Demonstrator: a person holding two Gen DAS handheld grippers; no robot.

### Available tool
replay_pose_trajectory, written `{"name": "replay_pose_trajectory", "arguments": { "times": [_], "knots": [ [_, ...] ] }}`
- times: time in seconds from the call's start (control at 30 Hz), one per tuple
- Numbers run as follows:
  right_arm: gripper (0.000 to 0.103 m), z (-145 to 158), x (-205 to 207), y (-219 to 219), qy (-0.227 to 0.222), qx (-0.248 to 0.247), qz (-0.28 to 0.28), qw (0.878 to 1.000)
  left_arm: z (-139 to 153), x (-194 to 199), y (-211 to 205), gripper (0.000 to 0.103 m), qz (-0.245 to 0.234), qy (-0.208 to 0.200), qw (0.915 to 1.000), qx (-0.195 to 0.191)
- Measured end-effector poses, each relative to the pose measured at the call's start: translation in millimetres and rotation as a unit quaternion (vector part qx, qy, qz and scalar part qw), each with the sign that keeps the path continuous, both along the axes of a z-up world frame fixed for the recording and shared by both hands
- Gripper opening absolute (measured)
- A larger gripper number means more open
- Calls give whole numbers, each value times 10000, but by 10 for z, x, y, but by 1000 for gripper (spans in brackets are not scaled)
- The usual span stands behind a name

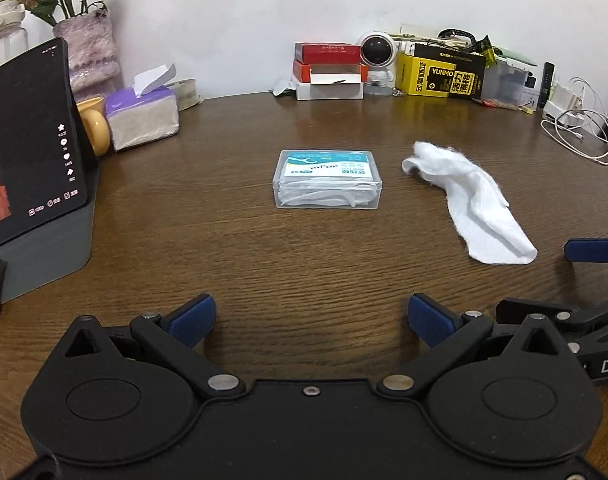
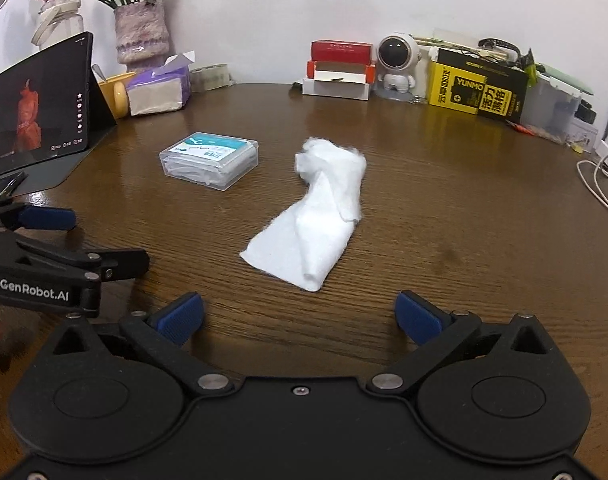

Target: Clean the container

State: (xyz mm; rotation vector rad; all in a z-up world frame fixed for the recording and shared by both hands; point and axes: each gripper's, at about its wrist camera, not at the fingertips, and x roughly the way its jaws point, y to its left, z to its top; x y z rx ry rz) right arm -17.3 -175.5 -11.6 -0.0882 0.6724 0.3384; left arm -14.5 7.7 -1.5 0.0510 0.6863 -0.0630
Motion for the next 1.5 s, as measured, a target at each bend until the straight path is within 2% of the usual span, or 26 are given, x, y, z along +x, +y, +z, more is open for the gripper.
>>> {"name": "replay_pose_trajectory", "arguments": {
  "times": [1.5],
  "knots": [
    [103, -16, -47, 18, 1, 8, -100, 9999, -7, -49, -7, 103, 15, 2, 10000, 3]
  ]
}}
